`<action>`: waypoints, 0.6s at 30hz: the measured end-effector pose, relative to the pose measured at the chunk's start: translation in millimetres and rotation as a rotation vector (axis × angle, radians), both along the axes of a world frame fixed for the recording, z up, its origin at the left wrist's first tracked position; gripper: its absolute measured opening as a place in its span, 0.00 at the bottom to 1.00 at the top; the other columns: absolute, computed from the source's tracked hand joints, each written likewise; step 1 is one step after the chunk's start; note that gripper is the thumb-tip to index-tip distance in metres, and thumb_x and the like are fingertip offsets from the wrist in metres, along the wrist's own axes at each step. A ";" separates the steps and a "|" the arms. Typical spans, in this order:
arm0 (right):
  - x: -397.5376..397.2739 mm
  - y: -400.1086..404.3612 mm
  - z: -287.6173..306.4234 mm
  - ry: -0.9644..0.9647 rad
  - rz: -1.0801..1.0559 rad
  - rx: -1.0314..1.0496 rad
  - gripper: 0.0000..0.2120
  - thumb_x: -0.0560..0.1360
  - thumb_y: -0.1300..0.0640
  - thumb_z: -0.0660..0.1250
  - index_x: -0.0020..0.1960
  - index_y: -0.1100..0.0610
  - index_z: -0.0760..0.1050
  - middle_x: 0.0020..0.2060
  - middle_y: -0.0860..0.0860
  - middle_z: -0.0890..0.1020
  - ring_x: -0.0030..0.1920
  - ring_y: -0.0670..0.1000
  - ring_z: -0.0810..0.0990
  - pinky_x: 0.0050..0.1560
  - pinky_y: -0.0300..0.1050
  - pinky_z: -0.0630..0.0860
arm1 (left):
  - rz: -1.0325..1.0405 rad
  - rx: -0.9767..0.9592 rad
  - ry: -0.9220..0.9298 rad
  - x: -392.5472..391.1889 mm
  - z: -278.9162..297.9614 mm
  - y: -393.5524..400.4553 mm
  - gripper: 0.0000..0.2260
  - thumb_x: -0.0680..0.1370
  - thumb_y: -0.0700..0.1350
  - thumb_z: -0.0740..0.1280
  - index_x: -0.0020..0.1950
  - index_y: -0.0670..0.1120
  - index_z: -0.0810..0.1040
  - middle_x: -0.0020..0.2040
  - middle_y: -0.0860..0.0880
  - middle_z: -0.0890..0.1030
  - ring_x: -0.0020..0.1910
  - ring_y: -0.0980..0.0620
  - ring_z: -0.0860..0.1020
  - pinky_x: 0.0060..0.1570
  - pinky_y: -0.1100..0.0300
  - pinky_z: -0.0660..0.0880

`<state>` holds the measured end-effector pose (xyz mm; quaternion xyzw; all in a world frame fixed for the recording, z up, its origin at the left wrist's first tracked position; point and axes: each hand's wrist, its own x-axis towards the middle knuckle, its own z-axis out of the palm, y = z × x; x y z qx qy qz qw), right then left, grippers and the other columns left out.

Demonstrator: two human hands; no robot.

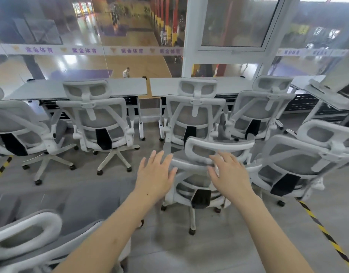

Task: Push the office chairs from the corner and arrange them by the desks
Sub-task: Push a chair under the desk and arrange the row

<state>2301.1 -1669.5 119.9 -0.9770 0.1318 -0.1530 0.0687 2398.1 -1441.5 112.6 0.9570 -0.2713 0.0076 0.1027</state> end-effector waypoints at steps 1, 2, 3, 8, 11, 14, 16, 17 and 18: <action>12.0 -15.6 2.3 -0.005 0.002 0.000 0.20 0.82 0.44 0.62 0.71 0.50 0.76 0.73 0.53 0.74 0.74 0.56 0.71 0.70 0.57 0.72 | -0.002 -0.004 -0.011 13.3 3.0 -14.9 0.27 0.86 0.60 0.49 0.84 0.54 0.57 0.84 0.48 0.58 0.84 0.46 0.51 0.80 0.42 0.53; 24.7 -30.9 3.6 -0.001 0.001 -0.001 0.20 0.82 0.44 0.62 0.71 0.50 0.76 0.73 0.53 0.74 0.74 0.56 0.70 0.71 0.57 0.71 | -0.004 -0.007 -0.024 27.1 4.9 -28.9 0.27 0.86 0.60 0.49 0.84 0.54 0.57 0.84 0.48 0.58 0.84 0.46 0.52 0.80 0.42 0.54; 39.1 -45.9 5.5 0.004 -0.002 -0.001 0.21 0.82 0.45 0.63 0.72 0.51 0.76 0.74 0.53 0.73 0.75 0.56 0.69 0.72 0.57 0.70 | -0.006 -0.009 -0.038 41.8 6.2 -42.6 0.27 0.86 0.60 0.49 0.84 0.54 0.57 0.84 0.48 0.58 0.84 0.46 0.52 0.79 0.42 0.54; 116.8 -118.2 13.6 -0.007 -0.025 0.001 0.21 0.83 0.44 0.63 0.72 0.50 0.76 0.74 0.52 0.73 0.75 0.55 0.69 0.71 0.58 0.71 | -0.024 -0.018 -0.065 124.7 8.4 -107.1 0.26 0.86 0.60 0.49 0.83 0.53 0.58 0.84 0.47 0.56 0.84 0.46 0.49 0.80 0.42 0.53; 164.9 -155.0 16.5 0.027 -0.043 0.003 0.21 0.83 0.43 0.62 0.72 0.49 0.76 0.75 0.51 0.72 0.76 0.54 0.68 0.71 0.57 0.71 | -0.032 -0.028 -0.051 178.5 10.2 -146.6 0.26 0.86 0.60 0.50 0.83 0.53 0.59 0.83 0.47 0.59 0.83 0.47 0.51 0.79 0.42 0.55; 212.6 -189.4 17.4 0.042 -0.047 0.005 0.21 0.83 0.43 0.62 0.72 0.49 0.75 0.76 0.52 0.72 0.76 0.55 0.68 0.70 0.56 0.69 | -0.045 -0.002 -0.086 229.0 9.1 -186.2 0.26 0.85 0.60 0.51 0.82 0.53 0.61 0.82 0.47 0.62 0.83 0.46 0.55 0.78 0.43 0.57; 239.8 -210.1 16.8 0.060 -0.049 0.019 0.21 0.82 0.43 0.63 0.72 0.50 0.76 0.76 0.53 0.72 0.76 0.56 0.68 0.71 0.56 0.69 | -0.045 0.001 -0.083 257.9 8.9 -210.9 0.26 0.85 0.60 0.52 0.82 0.53 0.62 0.82 0.47 0.63 0.82 0.45 0.56 0.77 0.44 0.58; 249.8 -217.8 14.3 0.072 -0.047 0.019 0.21 0.82 0.43 0.63 0.72 0.50 0.76 0.76 0.53 0.72 0.76 0.56 0.68 0.71 0.57 0.69 | -0.040 0.000 -0.078 268.1 8.1 -220.2 0.26 0.85 0.60 0.53 0.82 0.53 0.62 0.82 0.47 0.63 0.82 0.45 0.56 0.78 0.43 0.58; 263.5 -228.8 10.8 0.080 -0.038 0.021 0.21 0.82 0.43 0.63 0.72 0.50 0.76 0.76 0.53 0.72 0.76 0.56 0.68 0.70 0.58 0.69 | -0.031 0.001 -0.068 281.0 6.2 -231.6 0.26 0.85 0.60 0.53 0.82 0.53 0.62 0.82 0.47 0.62 0.82 0.45 0.56 0.78 0.43 0.58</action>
